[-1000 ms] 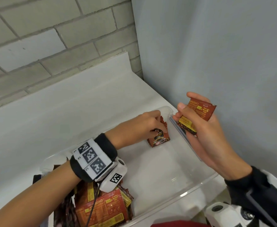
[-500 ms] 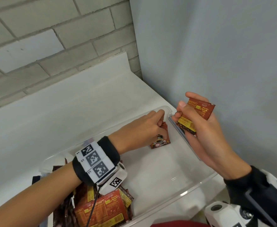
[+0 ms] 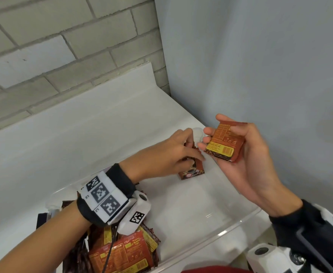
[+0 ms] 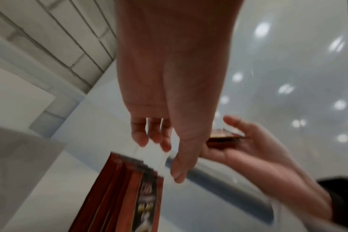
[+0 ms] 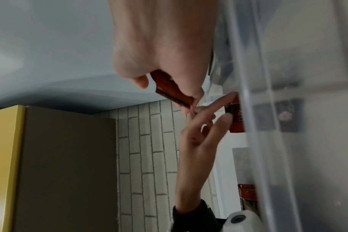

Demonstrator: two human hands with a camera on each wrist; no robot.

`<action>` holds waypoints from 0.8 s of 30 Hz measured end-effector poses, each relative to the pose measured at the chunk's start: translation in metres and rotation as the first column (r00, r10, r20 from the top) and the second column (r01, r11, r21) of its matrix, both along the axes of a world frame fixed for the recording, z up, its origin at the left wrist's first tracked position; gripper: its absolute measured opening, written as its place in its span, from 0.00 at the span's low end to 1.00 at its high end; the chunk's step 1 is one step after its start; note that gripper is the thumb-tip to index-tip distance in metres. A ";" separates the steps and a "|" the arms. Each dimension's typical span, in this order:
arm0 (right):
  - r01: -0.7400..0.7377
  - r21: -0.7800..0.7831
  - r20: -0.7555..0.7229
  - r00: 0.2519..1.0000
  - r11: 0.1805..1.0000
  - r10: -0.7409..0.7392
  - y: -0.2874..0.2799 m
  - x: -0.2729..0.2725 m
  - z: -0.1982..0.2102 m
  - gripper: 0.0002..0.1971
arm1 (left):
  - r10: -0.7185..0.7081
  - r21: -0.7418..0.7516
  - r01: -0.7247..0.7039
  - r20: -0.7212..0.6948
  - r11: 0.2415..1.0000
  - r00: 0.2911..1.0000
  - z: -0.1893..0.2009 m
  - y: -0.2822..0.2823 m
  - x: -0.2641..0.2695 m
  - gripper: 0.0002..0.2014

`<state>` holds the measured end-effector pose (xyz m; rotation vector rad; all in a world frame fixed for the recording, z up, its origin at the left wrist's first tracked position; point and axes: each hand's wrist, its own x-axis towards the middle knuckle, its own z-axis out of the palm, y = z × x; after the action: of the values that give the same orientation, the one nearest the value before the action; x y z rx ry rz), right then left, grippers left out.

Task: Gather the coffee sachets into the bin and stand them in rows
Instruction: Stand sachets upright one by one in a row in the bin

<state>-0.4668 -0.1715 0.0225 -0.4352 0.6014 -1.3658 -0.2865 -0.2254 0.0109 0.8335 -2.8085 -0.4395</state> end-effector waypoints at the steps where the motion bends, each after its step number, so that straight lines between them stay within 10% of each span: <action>1: -0.020 -0.004 0.022 1.000 1.000 0.020 0.000 -0.001 0.000 0.19 | 0.030 0.051 -0.029 -0.020 0.998 0.999 0.006 -0.001 0.003 0.15; 9: -0.166 -0.040 -0.113 0.981 0.985 0.160 0.002 0.000 -0.002 0.24 | 0.352 0.283 -0.283 -0.234 0.916 0.906 0.037 0.000 0.013 0.14; 18: -0.171 -0.075 -0.298 0.944 0.982 0.142 0.004 0.004 0.000 0.18 | 0.459 0.581 -0.140 -0.449 0.802 0.766 0.052 0.013 0.009 0.13; 24: -0.172 -0.009 -0.250 0.954 0.985 0.164 0.001 0.009 0.001 0.44 | 0.389 0.522 -0.048 -0.568 0.852 0.726 0.055 0.011 0.017 0.06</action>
<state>-0.4580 -0.1702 0.0231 -0.6745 0.7319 -1.1670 -0.2692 -0.2148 0.0660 0.8668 -1.9200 -1.1592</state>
